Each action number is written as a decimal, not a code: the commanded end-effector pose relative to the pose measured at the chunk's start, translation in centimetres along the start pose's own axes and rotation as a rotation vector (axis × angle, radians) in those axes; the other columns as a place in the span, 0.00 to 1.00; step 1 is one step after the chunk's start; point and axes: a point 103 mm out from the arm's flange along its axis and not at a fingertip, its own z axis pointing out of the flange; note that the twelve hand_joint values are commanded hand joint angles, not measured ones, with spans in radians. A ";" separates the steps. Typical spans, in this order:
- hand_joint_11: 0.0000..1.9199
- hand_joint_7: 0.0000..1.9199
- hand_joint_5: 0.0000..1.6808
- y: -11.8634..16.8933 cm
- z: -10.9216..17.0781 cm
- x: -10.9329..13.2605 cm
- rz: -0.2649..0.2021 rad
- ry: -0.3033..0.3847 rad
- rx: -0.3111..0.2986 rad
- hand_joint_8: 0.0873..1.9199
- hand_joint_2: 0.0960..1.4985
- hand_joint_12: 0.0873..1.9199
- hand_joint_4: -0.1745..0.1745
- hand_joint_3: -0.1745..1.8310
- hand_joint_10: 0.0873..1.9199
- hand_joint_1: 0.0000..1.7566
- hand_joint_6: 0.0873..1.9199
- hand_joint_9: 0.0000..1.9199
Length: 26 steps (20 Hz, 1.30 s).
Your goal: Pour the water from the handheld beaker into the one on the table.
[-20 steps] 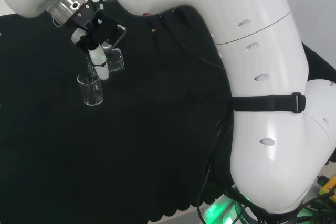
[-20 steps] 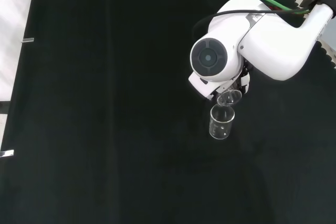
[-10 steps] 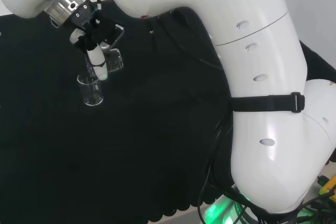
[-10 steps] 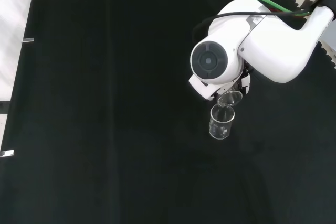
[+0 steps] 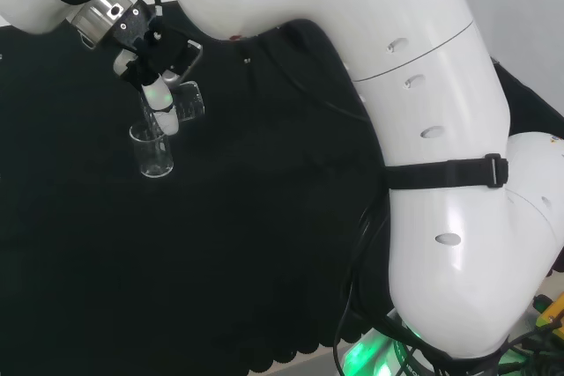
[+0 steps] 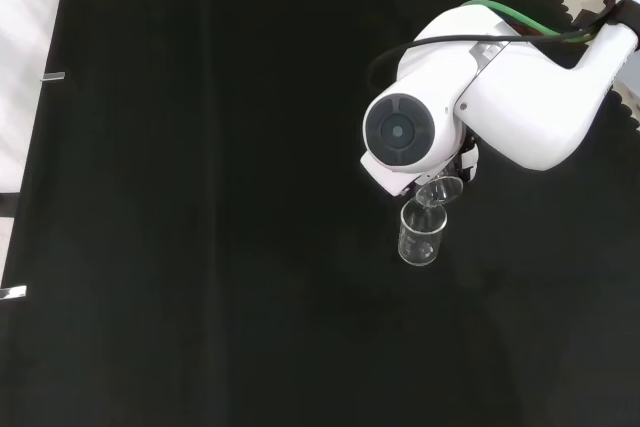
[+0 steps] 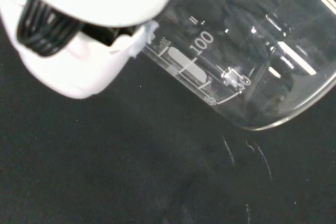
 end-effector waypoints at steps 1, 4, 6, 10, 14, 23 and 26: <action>0.59 0.74 0.80 0.0 0.0 0.0 0.004 -0.011 0.012 0.17 0.39 0.39 0.00 0.38 0.22 0.81 0.20 0.72; 0.59 0.74 0.80 0.0 0.0 0.0 0.005 -0.011 0.011 0.17 0.39 0.39 0.00 0.38 0.22 0.81 0.20 0.72; 0.59 0.74 0.80 0.0 0.0 0.0 0.005 -0.012 0.010 0.17 0.39 0.39 0.00 0.38 0.22 0.81 0.20 0.72; 0.59 0.74 0.80 -0.1 -0.1 0.0 0.005 -0.014 0.013 0.17 0.39 0.39 0.00 0.38 0.22 0.81 0.20 0.72; 0.59 0.74 0.80 -0.1 -0.1 0.1 0.005 -0.018 0.015 0.17 0.39 0.39 0.00 0.38 0.22 0.81 0.20 0.72; 0.59 0.74 0.80 -0.1 -0.2 0.2 0.003 -0.024 0.011 0.17 0.39 0.39 0.00 0.38 0.22 0.81 0.21 0.72; 0.59 0.74 0.80 -0.2 -0.3 0.2 0.003 -0.026 0.010 0.17 0.39 0.39 0.00 0.38 0.22 0.81 0.21 0.72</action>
